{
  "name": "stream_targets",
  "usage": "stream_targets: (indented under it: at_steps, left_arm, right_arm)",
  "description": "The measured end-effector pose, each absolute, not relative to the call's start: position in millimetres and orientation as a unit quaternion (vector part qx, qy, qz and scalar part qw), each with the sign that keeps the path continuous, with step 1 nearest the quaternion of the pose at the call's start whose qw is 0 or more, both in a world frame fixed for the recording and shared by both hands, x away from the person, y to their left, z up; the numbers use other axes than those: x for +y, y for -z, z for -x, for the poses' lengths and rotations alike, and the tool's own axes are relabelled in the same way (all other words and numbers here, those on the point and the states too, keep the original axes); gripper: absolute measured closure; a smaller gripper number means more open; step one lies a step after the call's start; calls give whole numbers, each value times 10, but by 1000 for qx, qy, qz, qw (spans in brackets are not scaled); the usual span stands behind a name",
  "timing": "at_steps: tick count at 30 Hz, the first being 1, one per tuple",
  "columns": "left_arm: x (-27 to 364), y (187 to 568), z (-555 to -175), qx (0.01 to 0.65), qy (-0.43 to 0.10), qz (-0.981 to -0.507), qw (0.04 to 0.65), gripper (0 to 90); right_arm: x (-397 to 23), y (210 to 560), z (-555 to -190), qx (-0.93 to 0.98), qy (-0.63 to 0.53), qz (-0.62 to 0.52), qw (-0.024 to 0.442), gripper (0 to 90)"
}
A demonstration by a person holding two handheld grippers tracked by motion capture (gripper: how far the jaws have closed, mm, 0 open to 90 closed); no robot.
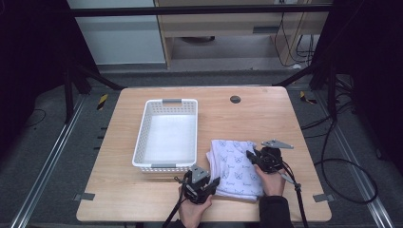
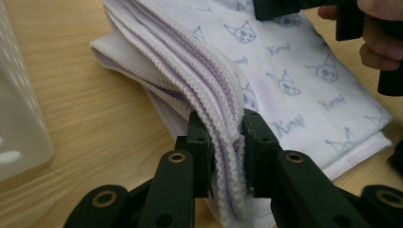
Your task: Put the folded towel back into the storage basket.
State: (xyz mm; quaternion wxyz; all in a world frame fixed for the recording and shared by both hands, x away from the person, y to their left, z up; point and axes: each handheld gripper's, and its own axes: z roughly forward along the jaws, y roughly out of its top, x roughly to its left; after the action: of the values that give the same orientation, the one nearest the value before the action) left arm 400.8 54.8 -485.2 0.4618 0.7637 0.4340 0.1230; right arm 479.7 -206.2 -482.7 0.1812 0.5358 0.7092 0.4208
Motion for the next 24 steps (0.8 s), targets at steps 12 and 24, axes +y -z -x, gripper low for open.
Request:
stream_targets:
  at_steps: [12, 24]
  left_arm:
    - [563, 4468, -3912, 400, -154, -763, 483, 751]
    - [620, 4112, -3929, 376, -190, -765, 486, 751]
  right_arm:
    - [-2076, 4402, -4615, 692, -456, -514, 222, 720]
    - [-2014, 4088, -4621, 681, -474, -504, 240, 720]
